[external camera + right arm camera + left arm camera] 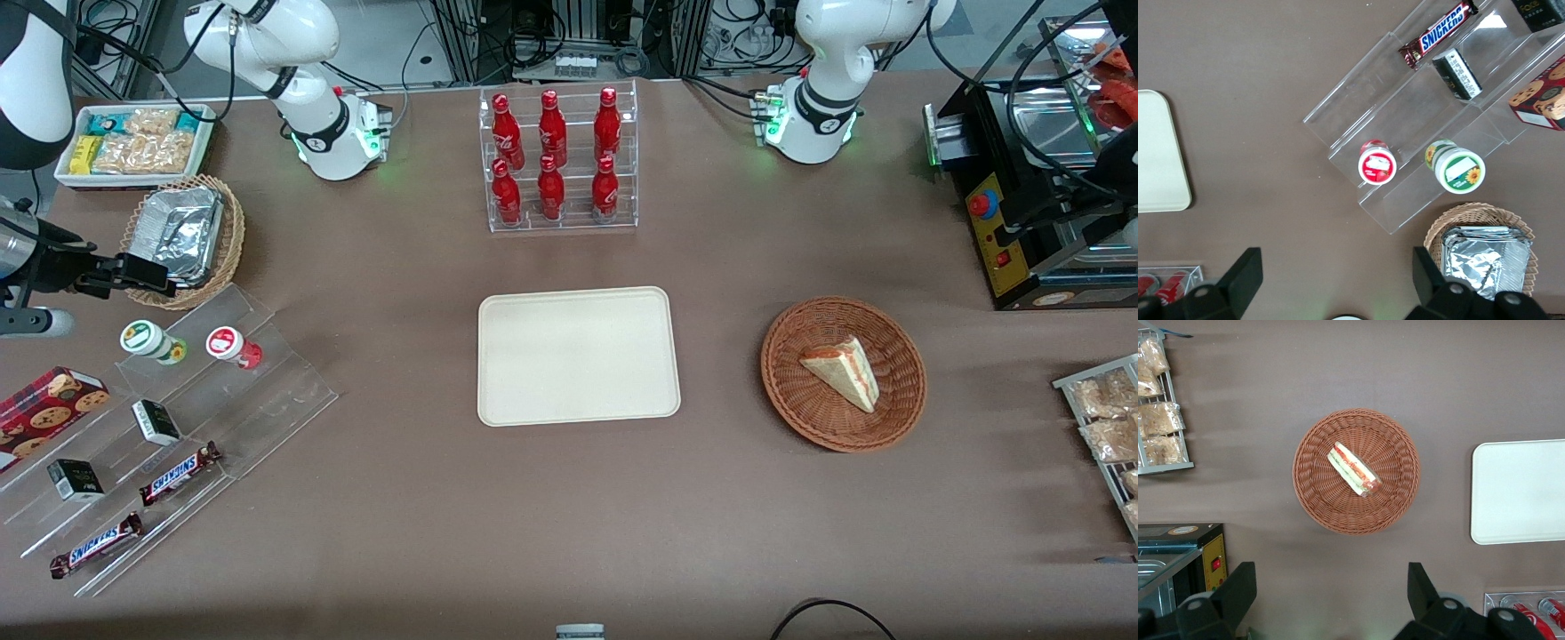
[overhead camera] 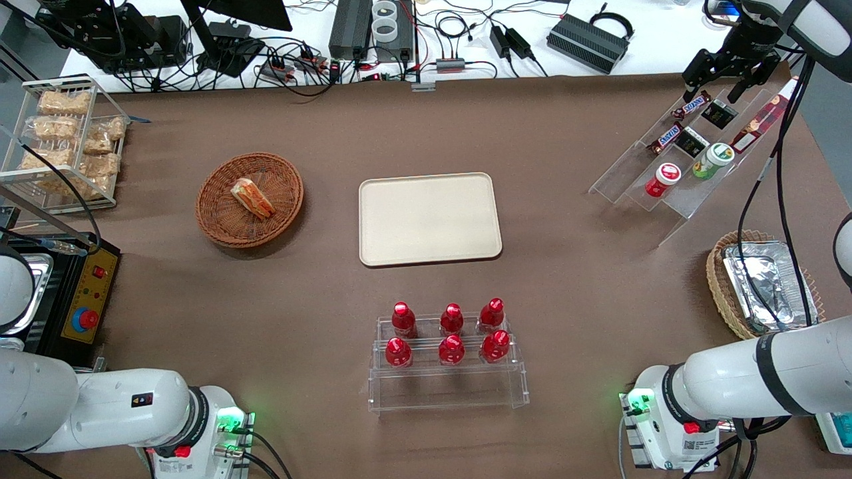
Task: Place green gum on tray
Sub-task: 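Move the right gripper down toward the green-and-white gum canister on the stand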
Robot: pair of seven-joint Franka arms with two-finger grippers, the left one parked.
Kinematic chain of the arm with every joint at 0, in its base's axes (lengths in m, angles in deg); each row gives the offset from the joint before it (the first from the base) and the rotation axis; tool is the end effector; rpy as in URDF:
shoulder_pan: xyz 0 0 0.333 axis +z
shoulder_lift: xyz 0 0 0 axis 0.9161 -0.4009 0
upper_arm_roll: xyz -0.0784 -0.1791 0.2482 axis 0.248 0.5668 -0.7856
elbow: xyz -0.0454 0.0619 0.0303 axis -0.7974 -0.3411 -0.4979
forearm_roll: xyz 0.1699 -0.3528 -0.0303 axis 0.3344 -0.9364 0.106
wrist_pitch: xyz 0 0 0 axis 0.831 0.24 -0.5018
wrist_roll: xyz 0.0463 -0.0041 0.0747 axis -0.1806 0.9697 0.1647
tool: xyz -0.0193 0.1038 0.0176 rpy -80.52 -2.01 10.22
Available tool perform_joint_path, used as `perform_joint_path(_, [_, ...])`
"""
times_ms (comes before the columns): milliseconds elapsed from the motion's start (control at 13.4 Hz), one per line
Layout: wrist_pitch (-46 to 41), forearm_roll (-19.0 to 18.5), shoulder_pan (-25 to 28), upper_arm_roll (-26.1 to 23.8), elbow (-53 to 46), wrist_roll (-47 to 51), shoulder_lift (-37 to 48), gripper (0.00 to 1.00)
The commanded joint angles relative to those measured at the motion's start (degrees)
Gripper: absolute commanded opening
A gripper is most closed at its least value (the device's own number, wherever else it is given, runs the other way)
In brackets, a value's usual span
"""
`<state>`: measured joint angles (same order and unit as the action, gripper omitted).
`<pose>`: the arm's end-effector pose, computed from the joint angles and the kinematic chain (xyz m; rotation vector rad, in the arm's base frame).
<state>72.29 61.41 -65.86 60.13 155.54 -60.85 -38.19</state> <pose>0.5447 -0.0558 0.5628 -3.1058 0.0720 0.1949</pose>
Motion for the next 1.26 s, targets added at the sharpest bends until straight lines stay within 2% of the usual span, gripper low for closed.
perform_joint_path(0, [-2.3, -1.1, 0.5, 0.2, -1.6, 0.3, -0.5, 1.0])
perform_joint_path(298, [-1.4, -1.1, 0.1, 0.3, -0.1, -0.6, -0.9, 1.0])
perform_joint_path(521, [2.8, -1.2, -0.2, 0.6, 4.3, -6.5, 0.1, 1.0])
perform_joint_path(893, [9.3, -4.6, -2.5, 0.9, 10.1, -27.2, 1.0, 1.0])
perform_joint_path(1041, [14.6, -6.3, -3.7, 1.0, 13.8, -38.8, 1.5, 1.0])
perform_joint_path(1190, [20.4, -6.2, -6.9, 0.8, 17.6, -44.5, 2.1, 1.0])
